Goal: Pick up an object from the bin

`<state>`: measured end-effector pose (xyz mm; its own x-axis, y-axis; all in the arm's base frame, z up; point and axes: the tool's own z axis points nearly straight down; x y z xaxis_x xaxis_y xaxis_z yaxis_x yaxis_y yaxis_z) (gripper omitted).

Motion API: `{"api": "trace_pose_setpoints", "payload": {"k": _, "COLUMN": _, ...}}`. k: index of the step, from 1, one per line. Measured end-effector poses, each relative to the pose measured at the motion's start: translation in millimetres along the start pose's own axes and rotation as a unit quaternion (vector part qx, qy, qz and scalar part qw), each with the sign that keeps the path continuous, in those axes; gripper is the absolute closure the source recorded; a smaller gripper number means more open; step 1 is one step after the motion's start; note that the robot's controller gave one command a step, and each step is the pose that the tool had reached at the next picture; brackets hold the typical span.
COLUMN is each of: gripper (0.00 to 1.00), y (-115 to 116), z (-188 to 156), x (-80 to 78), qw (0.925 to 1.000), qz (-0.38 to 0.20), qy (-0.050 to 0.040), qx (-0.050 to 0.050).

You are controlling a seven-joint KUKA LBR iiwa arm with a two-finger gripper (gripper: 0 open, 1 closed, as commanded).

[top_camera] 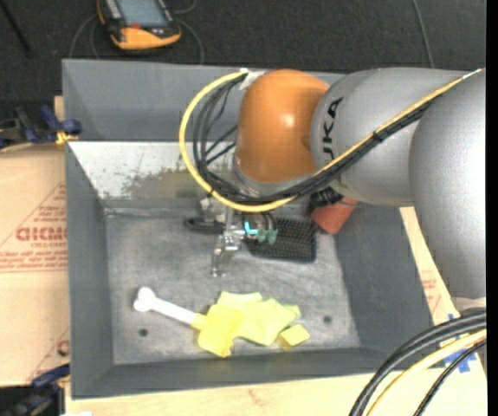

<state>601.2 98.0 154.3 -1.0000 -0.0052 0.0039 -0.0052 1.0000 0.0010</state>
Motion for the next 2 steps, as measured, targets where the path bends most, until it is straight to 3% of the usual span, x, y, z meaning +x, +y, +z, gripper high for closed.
{"api": "trace_pose_setpoints", "payload": {"k": 1, "gripper": 0.0, "y": 0, "z": -4, "x": -1.2, "qw": 1.0, "qz": 0.001, "qy": -0.0029, "qx": 0.0}}
{"api": "trace_pose_setpoints", "payload": {"k": 2, "gripper": 0.0, "y": -24, "z": 27, "x": -24.3, "qw": 0.9991, "qz": -0.042, "qy": -0.0077, "qx": 0.0}}
